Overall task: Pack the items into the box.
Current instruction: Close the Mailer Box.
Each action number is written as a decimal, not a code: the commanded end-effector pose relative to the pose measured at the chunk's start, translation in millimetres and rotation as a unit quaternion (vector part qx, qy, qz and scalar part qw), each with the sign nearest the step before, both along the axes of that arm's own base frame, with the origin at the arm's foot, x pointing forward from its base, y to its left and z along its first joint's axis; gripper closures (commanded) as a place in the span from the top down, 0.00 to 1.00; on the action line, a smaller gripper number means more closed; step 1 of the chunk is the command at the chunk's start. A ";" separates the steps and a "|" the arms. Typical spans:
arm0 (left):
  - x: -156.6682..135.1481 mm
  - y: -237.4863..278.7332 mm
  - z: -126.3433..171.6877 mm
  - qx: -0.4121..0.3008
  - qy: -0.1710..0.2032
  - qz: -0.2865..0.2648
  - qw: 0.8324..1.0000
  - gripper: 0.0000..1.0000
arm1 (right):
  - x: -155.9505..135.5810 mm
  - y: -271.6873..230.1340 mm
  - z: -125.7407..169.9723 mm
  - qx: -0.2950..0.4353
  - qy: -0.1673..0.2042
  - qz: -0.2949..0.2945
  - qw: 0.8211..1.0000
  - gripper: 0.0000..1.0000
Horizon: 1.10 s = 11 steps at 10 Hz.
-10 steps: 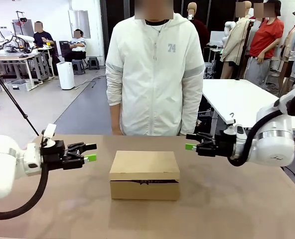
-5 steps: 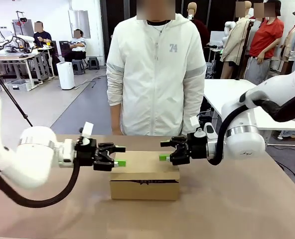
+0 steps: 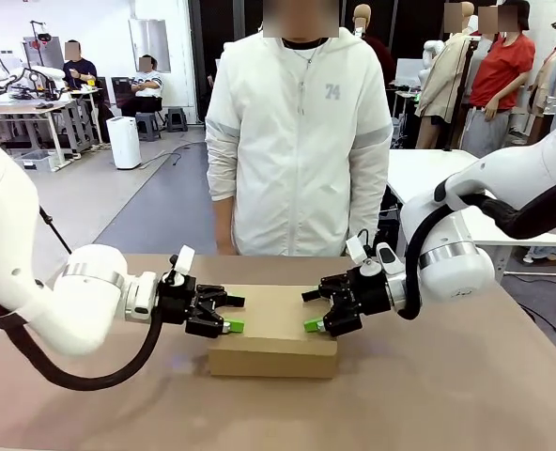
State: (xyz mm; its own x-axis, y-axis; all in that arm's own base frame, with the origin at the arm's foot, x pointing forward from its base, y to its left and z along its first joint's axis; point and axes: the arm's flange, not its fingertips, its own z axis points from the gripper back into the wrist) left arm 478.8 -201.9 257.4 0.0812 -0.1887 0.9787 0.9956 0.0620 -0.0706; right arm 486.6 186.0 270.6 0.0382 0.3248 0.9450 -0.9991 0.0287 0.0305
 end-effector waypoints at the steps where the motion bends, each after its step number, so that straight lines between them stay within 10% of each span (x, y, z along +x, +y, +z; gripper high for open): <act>1: 3.6 3.6 -9.7 0.009 0.022 -0.008 1.000 1.00 | 9.2 5.1 -10.1 -0.029 0.027 0.001 0.999 1.00; 5: -4.4 9.6 16.9 -0.015 -0.002 -0.005 1.000 1.00 | 15.8 -10.7 10.6 0.040 0.039 -0.029 0.998 1.00; 7: -17.1 21.8 57.4 -0.036 0.046 0.028 0.998 1.00 | 27.9 -24.0 36.7 0.057 0.174 -0.063 0.981 1.00; 11: -48.8 97.7 124.7 -0.078 0.266 0.090 0.957 1.00 | 16.4 -111.3 93.2 0.048 0.403 -0.105 0.908 1.00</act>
